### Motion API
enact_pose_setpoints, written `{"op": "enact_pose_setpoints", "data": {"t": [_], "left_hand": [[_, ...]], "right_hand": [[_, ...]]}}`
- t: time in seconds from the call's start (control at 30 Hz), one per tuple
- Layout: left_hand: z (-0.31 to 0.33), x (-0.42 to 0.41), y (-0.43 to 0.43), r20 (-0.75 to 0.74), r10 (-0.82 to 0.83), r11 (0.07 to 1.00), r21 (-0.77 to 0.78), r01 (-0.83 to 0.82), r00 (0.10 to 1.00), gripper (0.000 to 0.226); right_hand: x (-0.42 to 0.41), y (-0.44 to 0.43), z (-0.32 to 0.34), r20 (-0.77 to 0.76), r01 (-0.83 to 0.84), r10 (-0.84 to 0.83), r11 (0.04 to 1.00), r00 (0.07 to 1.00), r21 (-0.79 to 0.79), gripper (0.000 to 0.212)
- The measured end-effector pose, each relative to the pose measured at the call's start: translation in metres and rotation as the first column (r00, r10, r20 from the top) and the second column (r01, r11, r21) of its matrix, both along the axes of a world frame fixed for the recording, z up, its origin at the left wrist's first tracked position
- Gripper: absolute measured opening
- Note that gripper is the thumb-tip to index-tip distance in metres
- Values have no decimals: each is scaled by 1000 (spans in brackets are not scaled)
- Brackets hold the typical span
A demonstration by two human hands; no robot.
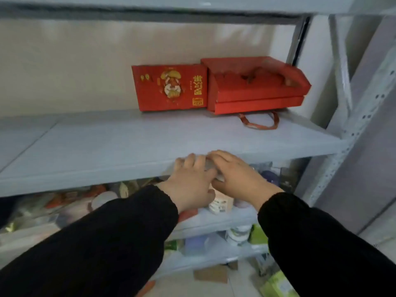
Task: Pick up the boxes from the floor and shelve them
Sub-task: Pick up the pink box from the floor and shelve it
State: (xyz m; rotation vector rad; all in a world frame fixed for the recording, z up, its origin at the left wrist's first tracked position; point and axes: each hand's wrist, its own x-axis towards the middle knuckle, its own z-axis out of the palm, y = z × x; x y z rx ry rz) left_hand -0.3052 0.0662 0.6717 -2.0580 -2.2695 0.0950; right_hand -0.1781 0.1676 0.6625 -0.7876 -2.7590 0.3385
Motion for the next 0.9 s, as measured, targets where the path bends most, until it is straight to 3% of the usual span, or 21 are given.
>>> {"op": "enact_pose_setpoints", "data": {"t": [0.07,0.13,0.2,0.27,0.3,0.37,0.5,0.63,0.77,0.9], "left_hand": [[-31,28,-5,39,-88,992,-88,91,995,47],[-72,52,-7,183,-92,923,-353,153,979,44],[-115,73,-10,268,37,724,-671,159,963,44],[-159,90,-14,280,260,523,-845,109,924,41],[-179,96,-16,268,343,483,-872,75,900,39],[-222,106,-15,245,398,513,-858,7,884,40],[-299,126,-5,329,419,505,-859,84,846,38],[-383,115,2,374,256,566,-806,175,892,30],[-488,97,-17,267,12,455,-860,232,964,35],[-591,90,-47,301,-15,364,-887,285,954,28]], "right_hand": [[44,-7,-30,93,74,-76,997,993,23,51],[77,-17,-69,324,195,-146,973,935,-123,46],[103,-33,-112,571,261,-30,908,821,-328,46],[126,-45,-152,731,378,95,806,676,-455,40],[134,-48,-172,769,467,106,740,630,-484,33],[143,-53,-212,774,558,68,653,630,-512,29],[142,-66,-286,655,481,-69,736,753,-477,33],[147,-78,-382,685,566,-95,650,722,-506,40],[148,-107,-505,738,644,-22,505,675,-574,26],[151,-151,-620,728,671,-13,399,685,-624,17]]}}
